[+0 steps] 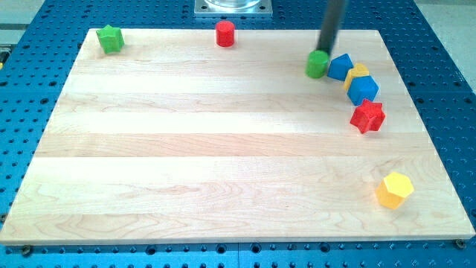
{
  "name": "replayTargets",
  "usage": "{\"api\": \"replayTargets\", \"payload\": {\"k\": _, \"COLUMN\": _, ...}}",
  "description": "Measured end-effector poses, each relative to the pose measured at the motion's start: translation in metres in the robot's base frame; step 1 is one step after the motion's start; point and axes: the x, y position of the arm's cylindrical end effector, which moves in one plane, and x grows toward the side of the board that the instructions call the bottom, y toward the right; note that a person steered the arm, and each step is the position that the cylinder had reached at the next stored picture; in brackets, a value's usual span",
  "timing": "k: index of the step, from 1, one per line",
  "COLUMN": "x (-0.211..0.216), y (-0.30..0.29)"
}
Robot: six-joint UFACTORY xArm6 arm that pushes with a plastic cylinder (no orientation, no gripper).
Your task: Move the cube to the left
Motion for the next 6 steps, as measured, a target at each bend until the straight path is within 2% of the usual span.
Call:
{"api": "replayTargets", "payload": {"k": 1, "x": -0.010, "y": -0.015}}
{"api": "replayTargets", "payload": {"k": 2, "x": -0.038, "y": 0.079}}
{"api": "replayTargets", "payload": {"k": 3, "x": -0.012, "y": 0.169}}
{"api": "replayTargets", "payload": {"k": 4, "x": 0.049, "y": 0.172}}
{"api": "replayTargets", "payload": {"k": 5, "x": 0.079, "y": 0.145}}
{"api": "replayTargets", "payload": {"k": 6, "x": 0.087, "y": 0.098}}
